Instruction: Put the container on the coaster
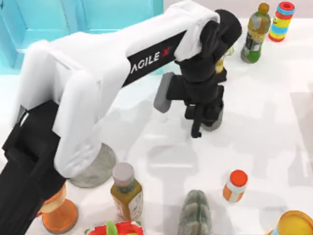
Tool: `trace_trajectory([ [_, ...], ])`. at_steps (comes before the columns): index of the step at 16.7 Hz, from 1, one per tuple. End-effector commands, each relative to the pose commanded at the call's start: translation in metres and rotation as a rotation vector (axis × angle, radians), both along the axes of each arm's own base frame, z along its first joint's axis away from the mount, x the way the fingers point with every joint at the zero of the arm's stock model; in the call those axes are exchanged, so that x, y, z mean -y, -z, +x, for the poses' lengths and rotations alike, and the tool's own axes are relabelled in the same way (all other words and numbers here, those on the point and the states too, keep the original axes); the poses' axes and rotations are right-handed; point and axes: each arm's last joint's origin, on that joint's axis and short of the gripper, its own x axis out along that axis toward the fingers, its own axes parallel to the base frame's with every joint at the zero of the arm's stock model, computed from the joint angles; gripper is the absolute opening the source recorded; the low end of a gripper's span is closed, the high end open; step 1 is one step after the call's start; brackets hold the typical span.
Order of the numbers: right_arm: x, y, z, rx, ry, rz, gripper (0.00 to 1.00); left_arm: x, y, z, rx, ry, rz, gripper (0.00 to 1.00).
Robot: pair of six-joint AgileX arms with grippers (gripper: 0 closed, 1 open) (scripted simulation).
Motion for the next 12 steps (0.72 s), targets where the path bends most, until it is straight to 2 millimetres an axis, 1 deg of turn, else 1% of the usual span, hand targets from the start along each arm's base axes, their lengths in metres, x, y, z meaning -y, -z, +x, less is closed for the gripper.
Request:
trace_trajectory([
  [3,0.000,0.000,0.000,0.000,0.000,0.000,1.00,-0.024,-0.006,0.005,0.012,0.122,0.035,0.00],
  [6,0.000,0.000,0.000,0.000,0.000,0.000,1.00,-0.048,-0.008,0.009,0.004,0.237,0.072,0.00],
  [12,0.000,0.000,0.000,0.000,0.000,0.000,1.00,-0.086,-0.021,0.010,0.009,0.484,0.109,0.00],
])
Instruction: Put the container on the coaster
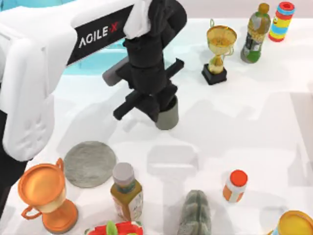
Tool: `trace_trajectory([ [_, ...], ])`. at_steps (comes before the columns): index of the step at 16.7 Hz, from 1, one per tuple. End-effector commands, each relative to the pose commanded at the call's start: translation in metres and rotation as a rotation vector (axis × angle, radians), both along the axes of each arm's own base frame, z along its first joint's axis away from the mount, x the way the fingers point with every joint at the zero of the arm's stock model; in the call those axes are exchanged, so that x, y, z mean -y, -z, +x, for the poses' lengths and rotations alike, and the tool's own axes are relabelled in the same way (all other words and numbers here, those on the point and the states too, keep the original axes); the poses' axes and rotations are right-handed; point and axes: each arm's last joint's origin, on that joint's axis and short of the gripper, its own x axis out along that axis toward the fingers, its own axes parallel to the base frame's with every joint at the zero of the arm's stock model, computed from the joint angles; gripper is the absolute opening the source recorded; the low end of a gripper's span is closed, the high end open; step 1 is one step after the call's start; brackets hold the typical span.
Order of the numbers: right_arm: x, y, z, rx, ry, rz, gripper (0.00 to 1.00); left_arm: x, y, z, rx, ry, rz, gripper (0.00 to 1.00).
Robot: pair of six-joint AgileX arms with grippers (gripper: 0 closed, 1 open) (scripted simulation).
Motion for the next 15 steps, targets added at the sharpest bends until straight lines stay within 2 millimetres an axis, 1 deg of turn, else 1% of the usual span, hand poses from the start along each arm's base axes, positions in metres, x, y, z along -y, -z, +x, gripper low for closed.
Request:
trace_trajectory([
  [3,0.000,0.000,0.000,0.000,0.000,0.000,1.00,-0.018,-0.011,0.000,0.012,0.114,0.000,0.00],
  [9,0.000,0.000,0.000,0.000,0.000,0.000,1.00,-0.060,-0.015,-0.006,-0.046,0.349,0.033,0.00],
  [15,0.000,0.000,0.000,0.000,0.000,0.000,1.00,-0.106,-0.027,-0.018,-0.105,0.668,0.017,0.00],
])
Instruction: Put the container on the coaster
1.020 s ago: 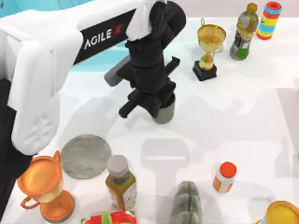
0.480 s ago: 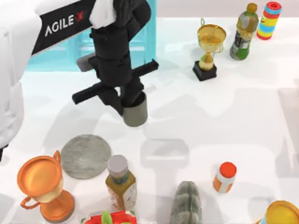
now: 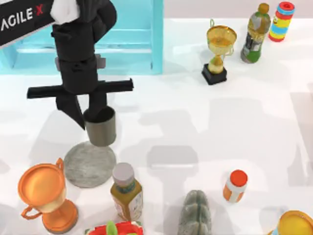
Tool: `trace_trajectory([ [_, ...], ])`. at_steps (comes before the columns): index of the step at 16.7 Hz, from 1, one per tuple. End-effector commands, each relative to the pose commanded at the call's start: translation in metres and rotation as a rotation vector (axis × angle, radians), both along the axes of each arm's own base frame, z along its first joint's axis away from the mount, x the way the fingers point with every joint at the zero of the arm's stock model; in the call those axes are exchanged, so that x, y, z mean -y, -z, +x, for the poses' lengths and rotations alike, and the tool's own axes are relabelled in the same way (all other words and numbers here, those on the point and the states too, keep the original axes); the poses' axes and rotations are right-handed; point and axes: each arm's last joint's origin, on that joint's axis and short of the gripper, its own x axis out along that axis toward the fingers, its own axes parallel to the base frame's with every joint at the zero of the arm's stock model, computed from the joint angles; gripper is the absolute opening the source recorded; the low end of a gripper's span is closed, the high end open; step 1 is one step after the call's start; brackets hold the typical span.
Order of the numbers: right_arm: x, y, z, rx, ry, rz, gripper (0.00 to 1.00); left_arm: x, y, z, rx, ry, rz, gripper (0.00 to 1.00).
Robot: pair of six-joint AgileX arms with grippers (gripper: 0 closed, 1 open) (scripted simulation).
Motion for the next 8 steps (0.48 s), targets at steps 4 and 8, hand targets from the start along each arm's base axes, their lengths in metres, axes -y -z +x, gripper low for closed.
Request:
trace_trajectory([
  [4,0.000,0.000,0.000,0.000,0.000,0.000,1.00,-0.020,-0.006,-0.009,-0.033,0.135,-0.014,0.00],
  [8,0.000,0.000,0.000,0.000,0.000,0.000,1.00,-0.022,-0.008,-0.011,-0.034,0.153,-0.017,0.00],
])
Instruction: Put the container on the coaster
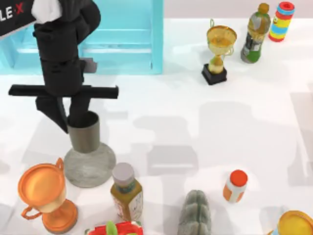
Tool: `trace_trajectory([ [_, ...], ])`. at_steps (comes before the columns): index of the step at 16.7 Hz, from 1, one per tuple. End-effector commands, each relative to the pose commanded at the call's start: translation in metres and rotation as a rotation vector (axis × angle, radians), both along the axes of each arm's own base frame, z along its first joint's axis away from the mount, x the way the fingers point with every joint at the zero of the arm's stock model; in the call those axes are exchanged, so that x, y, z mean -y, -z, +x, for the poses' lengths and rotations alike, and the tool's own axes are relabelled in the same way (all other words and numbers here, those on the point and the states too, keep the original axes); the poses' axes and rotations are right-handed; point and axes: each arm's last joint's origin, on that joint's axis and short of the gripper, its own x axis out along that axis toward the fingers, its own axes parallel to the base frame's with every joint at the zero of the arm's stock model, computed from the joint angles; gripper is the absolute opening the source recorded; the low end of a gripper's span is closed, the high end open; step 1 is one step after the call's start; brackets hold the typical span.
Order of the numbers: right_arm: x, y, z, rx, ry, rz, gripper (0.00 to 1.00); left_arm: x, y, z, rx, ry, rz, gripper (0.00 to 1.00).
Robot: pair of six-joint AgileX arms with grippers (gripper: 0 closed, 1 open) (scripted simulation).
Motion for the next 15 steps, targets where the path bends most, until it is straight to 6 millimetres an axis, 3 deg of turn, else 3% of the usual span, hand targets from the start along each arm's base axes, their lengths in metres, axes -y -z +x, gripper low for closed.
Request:
trace_trajectory([
  [5,0.000,0.000,0.000,0.000,0.000,0.000,1.00,0.003,0.006,0.000,-0.002,0.005,0.001,0.00],
  [11,0.000,0.000,0.000,0.000,0.000,0.000,1.00,0.006,0.058,-0.009,0.002,0.001,-0.001,0.00],
  [15,0.000,0.000,0.000,0.000,0.000,0.000,1.00,0.006,0.064,-0.011,0.000,0.000,0.000,0.00],
])
